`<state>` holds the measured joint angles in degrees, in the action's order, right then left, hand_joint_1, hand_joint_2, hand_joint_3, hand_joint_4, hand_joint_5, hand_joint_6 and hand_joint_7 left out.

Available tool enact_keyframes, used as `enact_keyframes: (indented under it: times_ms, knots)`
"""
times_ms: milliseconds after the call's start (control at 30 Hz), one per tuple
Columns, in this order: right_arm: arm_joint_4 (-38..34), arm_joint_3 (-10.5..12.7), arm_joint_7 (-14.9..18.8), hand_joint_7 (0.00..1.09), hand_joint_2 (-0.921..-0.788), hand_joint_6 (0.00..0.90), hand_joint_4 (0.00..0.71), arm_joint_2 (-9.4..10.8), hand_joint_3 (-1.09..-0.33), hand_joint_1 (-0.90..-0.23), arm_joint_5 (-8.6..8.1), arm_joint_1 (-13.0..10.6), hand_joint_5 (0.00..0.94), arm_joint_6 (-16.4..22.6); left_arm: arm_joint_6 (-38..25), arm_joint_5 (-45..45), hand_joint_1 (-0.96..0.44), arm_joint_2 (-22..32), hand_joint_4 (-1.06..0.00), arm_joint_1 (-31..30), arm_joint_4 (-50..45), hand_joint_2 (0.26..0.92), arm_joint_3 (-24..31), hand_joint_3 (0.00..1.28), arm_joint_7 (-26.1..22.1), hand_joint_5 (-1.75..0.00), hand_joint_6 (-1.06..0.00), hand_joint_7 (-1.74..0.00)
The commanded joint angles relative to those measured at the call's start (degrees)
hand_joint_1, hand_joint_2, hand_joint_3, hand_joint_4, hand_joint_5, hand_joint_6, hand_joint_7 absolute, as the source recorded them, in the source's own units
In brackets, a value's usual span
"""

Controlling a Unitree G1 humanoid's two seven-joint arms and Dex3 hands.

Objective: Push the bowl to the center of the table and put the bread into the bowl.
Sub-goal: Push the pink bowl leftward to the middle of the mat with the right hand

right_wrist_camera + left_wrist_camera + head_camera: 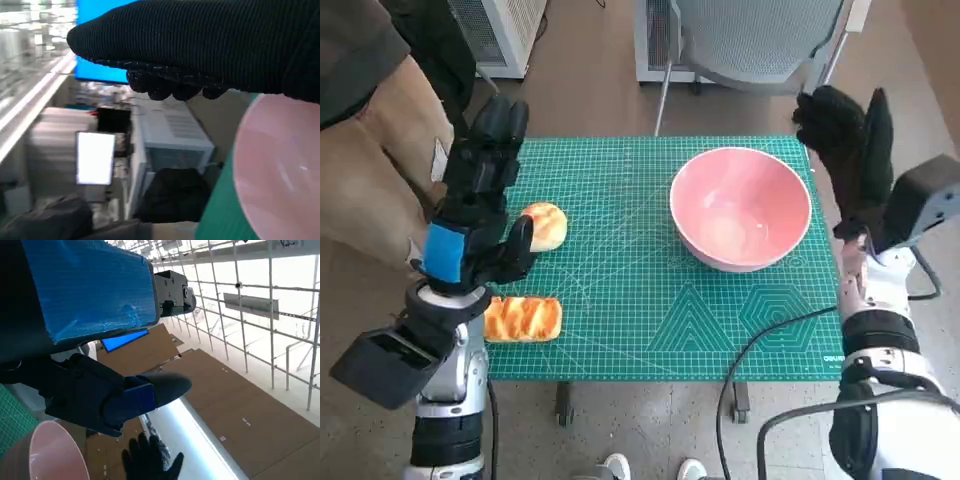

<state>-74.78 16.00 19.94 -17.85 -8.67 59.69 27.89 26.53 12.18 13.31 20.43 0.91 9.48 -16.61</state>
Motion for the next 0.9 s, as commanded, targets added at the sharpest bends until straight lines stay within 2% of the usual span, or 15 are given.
enact_keyframes:
  times_ms: [33,300,667,900]
  knots:
    - [-1.32,0.43,-1.2,0.01,-0.921,0.137,0.086,-0.27,-0.793,-0.638,0.92,-0.73,0.004,-3.13,-0.22,0.9,-0.75,0.67,0.0,-1.17,-1.15,0.921,0.64,0.68,-0.44,-0.16,0.0,-0.28]
    - [-1.63,0.74,-1.58,0.01,-0.921,0.139,0.094,-0.45,-0.784,-0.649,1.21,-0.81,0.006,-5.31,-0.28,1.25,-0.75,1.18,0.0,-2.22,-1.77,0.921,1.49,0.67,-0.72,-0.17,0.0,-0.28]
    - [-2.14,1.2,-2.95,0.01,-0.921,0.149,0.099,-0.81,-0.778,-0.637,2.84,-1.17,0.005,-7.4,-0.31,0.57,-0.75,1.76,0.0,-3.11,-2.2,0.921,2.09,0.65,-0.46,-0.18,0.0,-0.29]
    - [-2.32,1.52,-3.85,0.01,-0.921,0.15,0.1,-0.88,-0.774,-0.634,3.25,-1.42,0.004,-8.64,-0.06,0.51,-0.75,2.08,0.0,-3.45,-2.07,0.921,2.37,0.65,-0.52,-0.17,0.0,-0.28]
